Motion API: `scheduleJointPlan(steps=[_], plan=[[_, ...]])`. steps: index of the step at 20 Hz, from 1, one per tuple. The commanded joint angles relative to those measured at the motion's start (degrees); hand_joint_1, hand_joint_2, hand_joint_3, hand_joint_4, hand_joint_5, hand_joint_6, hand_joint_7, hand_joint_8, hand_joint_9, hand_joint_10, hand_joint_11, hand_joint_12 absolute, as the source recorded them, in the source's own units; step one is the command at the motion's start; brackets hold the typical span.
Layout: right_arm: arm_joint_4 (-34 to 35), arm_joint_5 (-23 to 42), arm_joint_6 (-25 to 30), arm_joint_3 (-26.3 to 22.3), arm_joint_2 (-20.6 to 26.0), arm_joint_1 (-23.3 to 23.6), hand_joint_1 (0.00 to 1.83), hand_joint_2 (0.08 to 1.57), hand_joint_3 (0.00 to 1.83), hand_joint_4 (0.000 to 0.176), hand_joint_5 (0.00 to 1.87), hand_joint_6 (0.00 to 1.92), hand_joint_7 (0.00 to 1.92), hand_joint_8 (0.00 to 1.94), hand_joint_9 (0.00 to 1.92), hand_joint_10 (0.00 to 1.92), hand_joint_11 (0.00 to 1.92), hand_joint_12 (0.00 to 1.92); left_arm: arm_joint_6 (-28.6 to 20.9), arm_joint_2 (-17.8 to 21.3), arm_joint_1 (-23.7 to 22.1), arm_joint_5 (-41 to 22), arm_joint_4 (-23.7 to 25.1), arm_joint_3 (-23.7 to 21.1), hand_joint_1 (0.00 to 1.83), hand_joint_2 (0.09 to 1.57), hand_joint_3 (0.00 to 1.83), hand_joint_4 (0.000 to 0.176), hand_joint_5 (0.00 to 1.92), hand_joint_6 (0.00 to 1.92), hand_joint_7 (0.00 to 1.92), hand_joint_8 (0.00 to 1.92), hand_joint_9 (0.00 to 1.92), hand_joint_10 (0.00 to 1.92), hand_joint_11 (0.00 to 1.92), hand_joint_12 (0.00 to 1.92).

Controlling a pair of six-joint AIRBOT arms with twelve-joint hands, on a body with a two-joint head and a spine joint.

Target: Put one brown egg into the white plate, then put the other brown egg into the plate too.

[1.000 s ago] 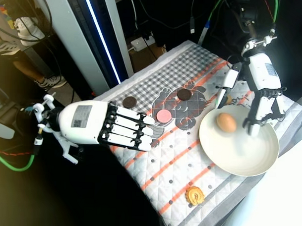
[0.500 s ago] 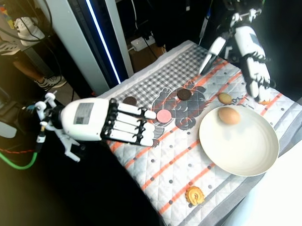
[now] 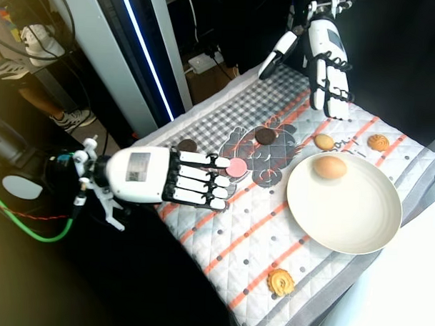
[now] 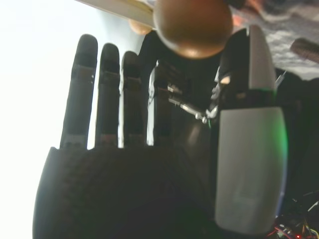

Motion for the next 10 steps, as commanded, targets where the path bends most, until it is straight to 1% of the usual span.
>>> scheduleJointPlan(steps=[1,2,4,5,6,7,8,9,10], plan=[[1.94,6.14,0.13,0.16,-0.21,0.33,0.97,0.93,0.00,0.101,0.46,0.00,0.65,0.01,0.69,0.02,0.25,1.05,-0.34,0.73,-0.28,-6.34,-0.28,-0.10,0.59,0.83,0.01,0.176,0.00,0.00,0.00,0.00,0.00,0.00,0.00,0.00],[1.94,6.08,0.13,0.30,-0.29,0.46,1.00,0.93,0.00,0.088,0.48,0.01,0.68,0.02,0.72,0.03,0.24,1.07,-0.34,0.69,-0.24,-5.86,-0.38,-0.09,0.60,0.83,0.01,0.176,0.00,0.00,0.00,0.00,0.00,0.00,0.00,0.00],[1.94,5.84,0.13,0.54,-0.45,0.73,1.06,0.94,0.00,0.080,0.57,0.00,0.78,0.02,0.82,0.07,0.26,1.20,-0.34,0.61,0.19,-5.74,-0.90,-0.07,0.62,0.85,0.01,0.176,0.00,0.00,0.00,0.00,0.00,0.00,0.00,0.00],[1.94,5.75,0.13,0.66,-0.54,0.86,1.09,0.94,0.00,0.076,0.61,0.01,0.83,0.03,0.86,0.10,0.26,1.29,-0.34,0.61,0.35,-5.82,-1.10,-0.07,0.63,0.84,0.01,0.176,0.00,0.00,0.00,0.00,0.00,0.00,0.00,0.00],[1.94,5.59,0.13,0.84,-0.70,1.04,1.10,0.94,0.00,0.068,0.63,0.00,0.86,0.02,0.82,0.26,0.30,1.35,-0.34,0.61,0.48,-5.90,-1.32,-0.07,0.63,0.84,0.01,0.176,0.00,0.00,0.00,0.00,0.00,0.00,0.00,0.00],[1.94,5.27,0.13,1.14,-0.97,1.31,1.10,0.93,0.00,0.068,0.65,0.00,0.89,0.02,0.72,0.58,0.33,1.41,-0.34,0.61,0.59,-5.94,-1.52,-0.08,0.63,0.85,0.01,0.176,0.00,0.00,0.00,0.00,0.00,0.00,0.00,0.00],[1.92,4.97,0.13,1.44,-1.23,1.59,1.12,0.92,0.00,0.060,0.67,0.00,0.91,0.03,0.67,0.76,0.39,1.41,-0.35,0.61,0.72,-5.94,-1.60,-0.09,0.62,0.85,0.01,0.176,0.00,0.00,0.00,0.00,0.00,0.00,0.00,0.00],[1.88,4.85,0.13,1.64,-1.41,1.73,1.13,0.92,0.00,0.057,0.69,0.00,0.91,0.02,0.66,0.80,0.42,1.39,-0.35,0.61,0.86,-5.94,-1.65,-0.10,0.63,0.85,0.01,0.176,0.00,0.00,0.00,0.00,0.00,0.00,0.00,0.00],[1.71,4.76,0.13,1.95,-1.66,1.97,1.13,0.91,0.00,0.059,0.70,0.00,0.91,0.02,0.66,0.79,0.44,1.37,-0.35,0.60,1.04,-5.87,-1.68,-0.11,0.64,0.85,0.01,0.176,0.00,0.00,0.00,0.00,0.00,0.00,0.00,0.00]])
